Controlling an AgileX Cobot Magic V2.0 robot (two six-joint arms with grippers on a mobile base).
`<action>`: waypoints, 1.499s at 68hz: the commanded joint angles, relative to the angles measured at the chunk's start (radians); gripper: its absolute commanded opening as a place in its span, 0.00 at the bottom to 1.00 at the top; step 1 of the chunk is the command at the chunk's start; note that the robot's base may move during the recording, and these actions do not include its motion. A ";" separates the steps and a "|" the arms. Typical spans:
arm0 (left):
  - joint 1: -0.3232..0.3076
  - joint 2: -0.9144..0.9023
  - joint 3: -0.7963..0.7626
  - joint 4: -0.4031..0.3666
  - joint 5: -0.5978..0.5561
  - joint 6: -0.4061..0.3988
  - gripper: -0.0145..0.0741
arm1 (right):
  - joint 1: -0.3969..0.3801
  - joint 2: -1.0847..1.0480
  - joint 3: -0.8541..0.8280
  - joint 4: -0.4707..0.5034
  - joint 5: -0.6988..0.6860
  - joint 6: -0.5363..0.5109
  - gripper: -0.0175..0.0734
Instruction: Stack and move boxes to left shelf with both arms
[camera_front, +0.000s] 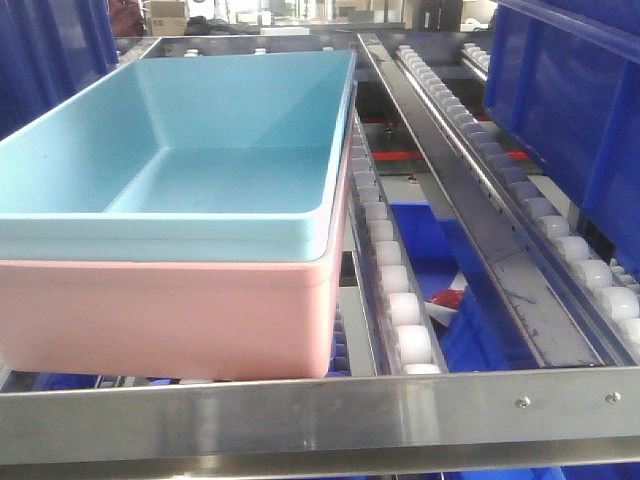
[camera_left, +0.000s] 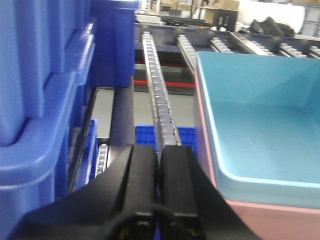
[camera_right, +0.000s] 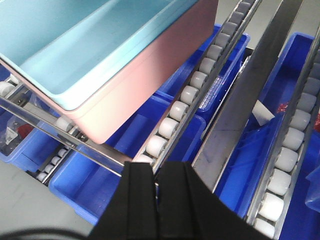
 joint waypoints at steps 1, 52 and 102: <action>0.016 -0.014 0.032 -0.013 -0.058 -0.007 0.16 | 0.002 0.000 -0.028 -0.037 -0.073 -0.006 0.25; 0.034 -0.014 0.032 -0.013 -0.041 -0.007 0.16 | 0.002 0.000 -0.028 -0.037 -0.073 -0.006 0.25; 0.034 -0.014 0.032 -0.013 -0.041 -0.007 0.16 | -0.263 -0.049 -0.017 0.421 -0.125 -0.557 0.25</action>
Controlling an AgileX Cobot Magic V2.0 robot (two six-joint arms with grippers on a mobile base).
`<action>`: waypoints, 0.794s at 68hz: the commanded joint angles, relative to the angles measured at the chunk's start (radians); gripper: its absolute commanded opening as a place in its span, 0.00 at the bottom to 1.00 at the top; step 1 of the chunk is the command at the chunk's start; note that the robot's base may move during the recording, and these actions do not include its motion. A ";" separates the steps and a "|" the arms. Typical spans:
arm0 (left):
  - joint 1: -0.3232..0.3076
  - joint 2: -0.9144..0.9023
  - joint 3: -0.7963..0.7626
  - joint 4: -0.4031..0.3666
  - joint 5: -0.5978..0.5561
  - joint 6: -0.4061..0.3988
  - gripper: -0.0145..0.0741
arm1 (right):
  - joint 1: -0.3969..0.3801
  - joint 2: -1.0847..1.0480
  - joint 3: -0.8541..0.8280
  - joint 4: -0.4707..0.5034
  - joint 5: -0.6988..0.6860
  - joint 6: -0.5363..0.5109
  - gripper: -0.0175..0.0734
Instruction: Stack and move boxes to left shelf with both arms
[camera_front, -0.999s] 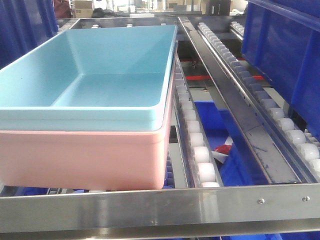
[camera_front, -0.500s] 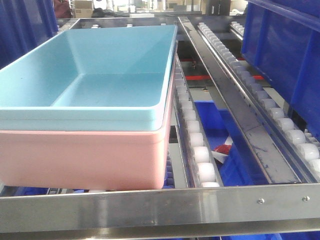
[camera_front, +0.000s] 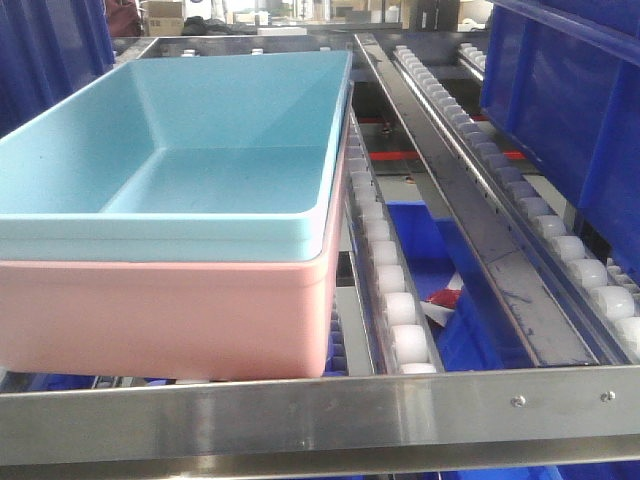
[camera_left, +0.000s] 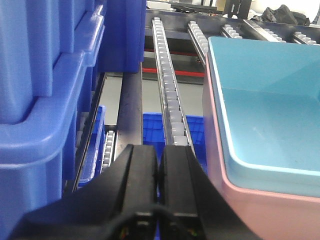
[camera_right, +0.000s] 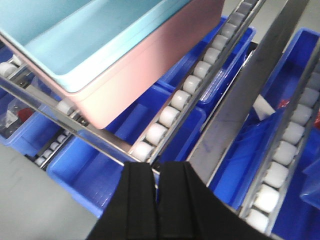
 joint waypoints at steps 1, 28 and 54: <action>0.002 -0.014 0.030 -0.010 -0.084 -0.005 0.16 | -0.087 -0.025 -0.017 0.088 -0.123 -0.133 0.25; 0.002 -0.014 0.030 -0.010 -0.084 -0.005 0.16 | -0.495 -0.385 0.272 0.096 -0.281 -0.127 0.25; 0.002 -0.014 0.030 -0.010 -0.084 -0.005 0.16 | -0.553 -0.527 0.450 0.116 -0.500 -0.120 0.25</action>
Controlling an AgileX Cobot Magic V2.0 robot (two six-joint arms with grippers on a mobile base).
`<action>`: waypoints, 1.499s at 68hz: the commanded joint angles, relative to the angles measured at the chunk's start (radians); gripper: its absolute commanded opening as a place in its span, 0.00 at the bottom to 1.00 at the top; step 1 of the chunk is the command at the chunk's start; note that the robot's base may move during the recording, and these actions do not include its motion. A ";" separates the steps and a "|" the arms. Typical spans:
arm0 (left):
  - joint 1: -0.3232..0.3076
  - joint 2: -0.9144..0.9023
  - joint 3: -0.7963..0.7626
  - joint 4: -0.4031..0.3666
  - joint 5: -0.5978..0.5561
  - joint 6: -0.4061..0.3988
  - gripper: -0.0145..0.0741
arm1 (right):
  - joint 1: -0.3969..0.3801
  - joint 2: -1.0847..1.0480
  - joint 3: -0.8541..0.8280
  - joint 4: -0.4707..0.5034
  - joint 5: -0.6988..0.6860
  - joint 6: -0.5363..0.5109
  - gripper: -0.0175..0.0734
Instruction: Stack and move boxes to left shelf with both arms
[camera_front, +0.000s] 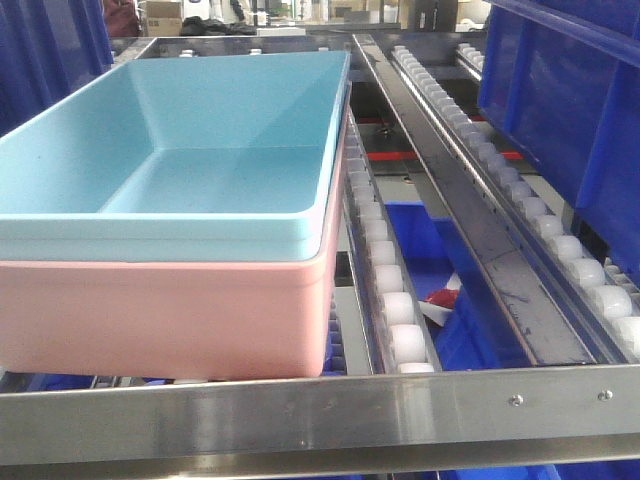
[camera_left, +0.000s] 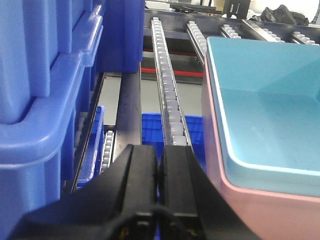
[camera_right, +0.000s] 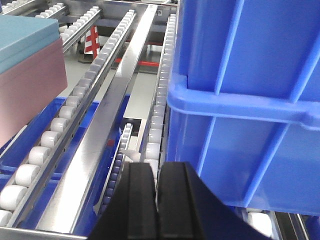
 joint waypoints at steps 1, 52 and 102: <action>0.002 -0.014 0.030 -0.010 -0.085 -0.005 0.16 | -0.011 -0.020 0.004 0.027 -0.161 0.003 0.25; 0.002 -0.014 0.030 -0.010 -0.085 -0.005 0.16 | -0.062 -0.020 0.034 0.037 -0.201 -0.004 0.25; 0.002 -0.014 0.030 -0.010 -0.085 -0.005 0.16 | -0.062 -0.020 0.034 0.037 -0.201 -0.004 0.25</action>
